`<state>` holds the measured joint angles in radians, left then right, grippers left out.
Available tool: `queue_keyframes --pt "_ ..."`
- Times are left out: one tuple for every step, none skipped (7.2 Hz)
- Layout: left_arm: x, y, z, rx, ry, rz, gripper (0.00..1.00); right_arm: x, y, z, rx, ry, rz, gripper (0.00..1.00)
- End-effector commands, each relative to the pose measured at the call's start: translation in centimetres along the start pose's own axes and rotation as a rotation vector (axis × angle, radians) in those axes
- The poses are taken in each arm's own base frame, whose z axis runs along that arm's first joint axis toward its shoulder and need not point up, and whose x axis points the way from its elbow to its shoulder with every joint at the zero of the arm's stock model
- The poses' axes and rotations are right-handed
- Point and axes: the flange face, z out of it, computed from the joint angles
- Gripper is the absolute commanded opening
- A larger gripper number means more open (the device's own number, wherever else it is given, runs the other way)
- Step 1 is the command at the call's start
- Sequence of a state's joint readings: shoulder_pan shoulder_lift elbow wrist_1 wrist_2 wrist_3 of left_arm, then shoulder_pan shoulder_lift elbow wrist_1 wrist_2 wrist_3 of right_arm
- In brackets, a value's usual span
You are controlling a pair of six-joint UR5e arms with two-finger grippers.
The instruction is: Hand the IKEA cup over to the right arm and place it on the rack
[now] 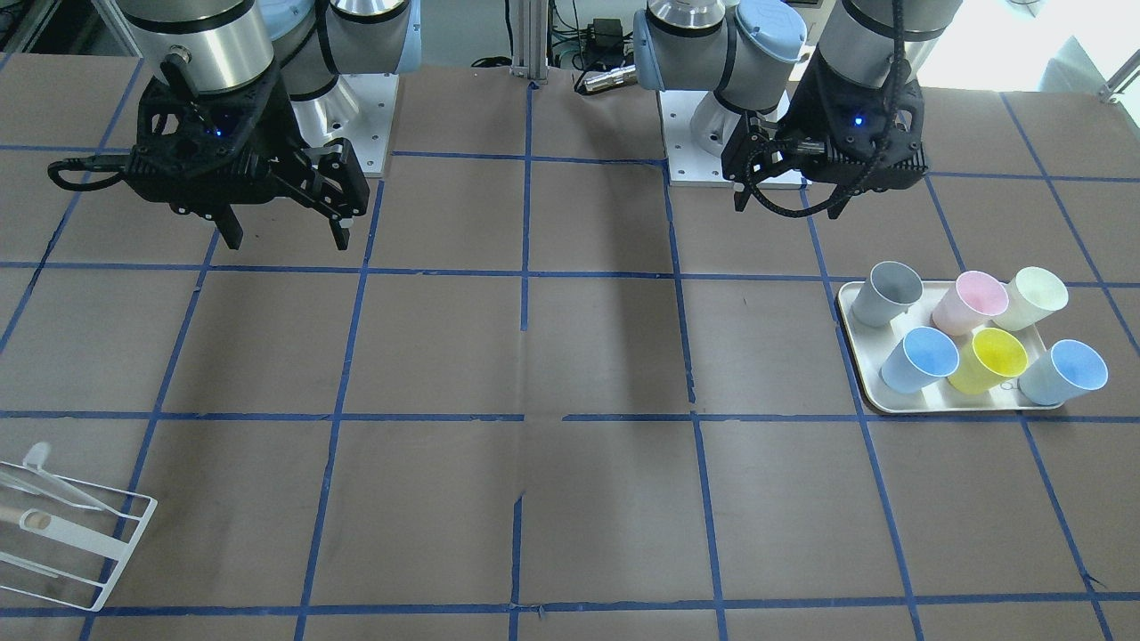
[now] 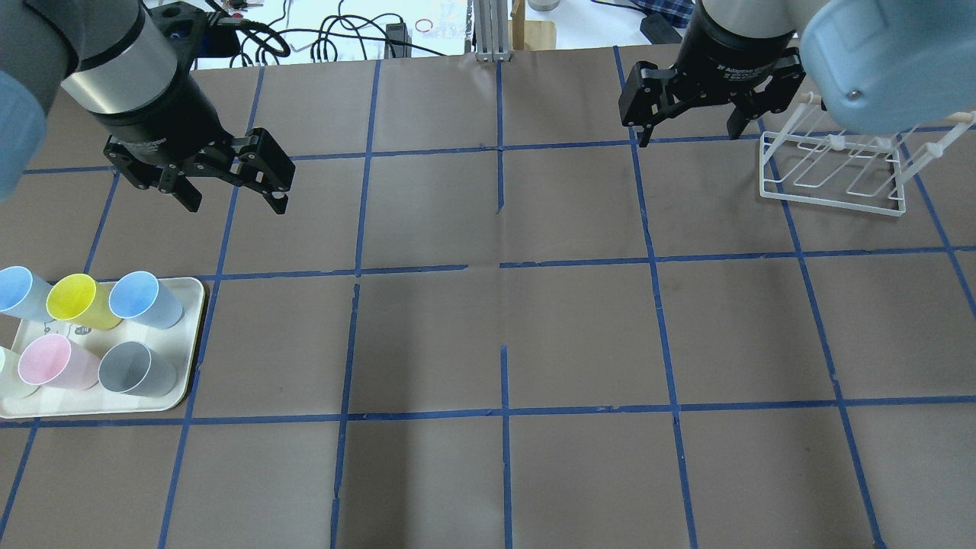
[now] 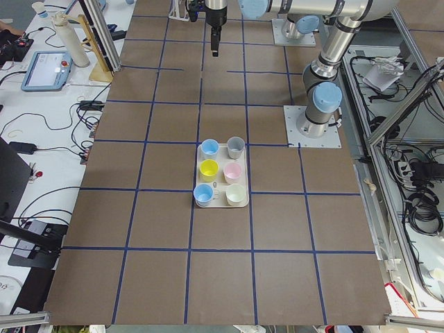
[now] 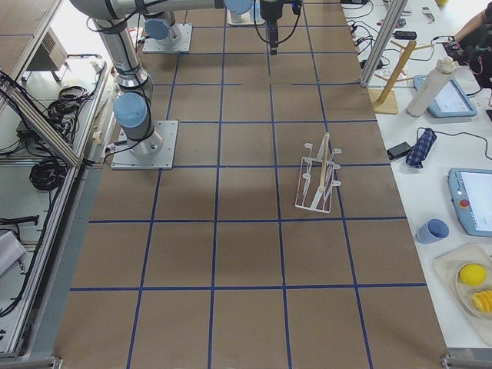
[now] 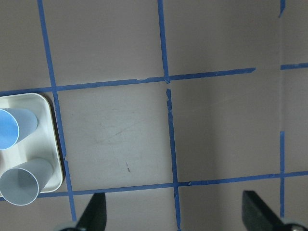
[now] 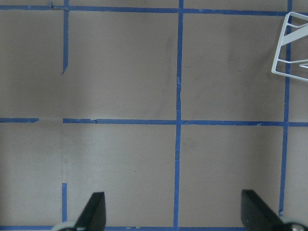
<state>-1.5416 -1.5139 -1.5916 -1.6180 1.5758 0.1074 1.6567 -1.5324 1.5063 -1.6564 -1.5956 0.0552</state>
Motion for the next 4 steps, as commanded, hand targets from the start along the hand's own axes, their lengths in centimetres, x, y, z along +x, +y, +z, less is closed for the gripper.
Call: queue_keyframes --pt "0.01 0.03 0.19 -0.004 0.001 -0.001 1.00 -0.08 0.04 0.01 -0.001 0.000 0.000 1.00" --pt "-0.02 0.03 0.19 -0.004 -0.002 -0.001 1.00 -0.08 0.02 -0.01 0.000 0.000 0.000 1.00" --pt "0.01 0.01 0.18 -0.003 0.001 0.000 1.00 -0.08 0.02 -0.01 0.000 0.000 -0.002 1.00" --pt "0.00 -0.05 0.23 -0.003 0.001 0.011 1.00 -0.08 0.02 -0.01 0.000 0.000 0.000 1.00"
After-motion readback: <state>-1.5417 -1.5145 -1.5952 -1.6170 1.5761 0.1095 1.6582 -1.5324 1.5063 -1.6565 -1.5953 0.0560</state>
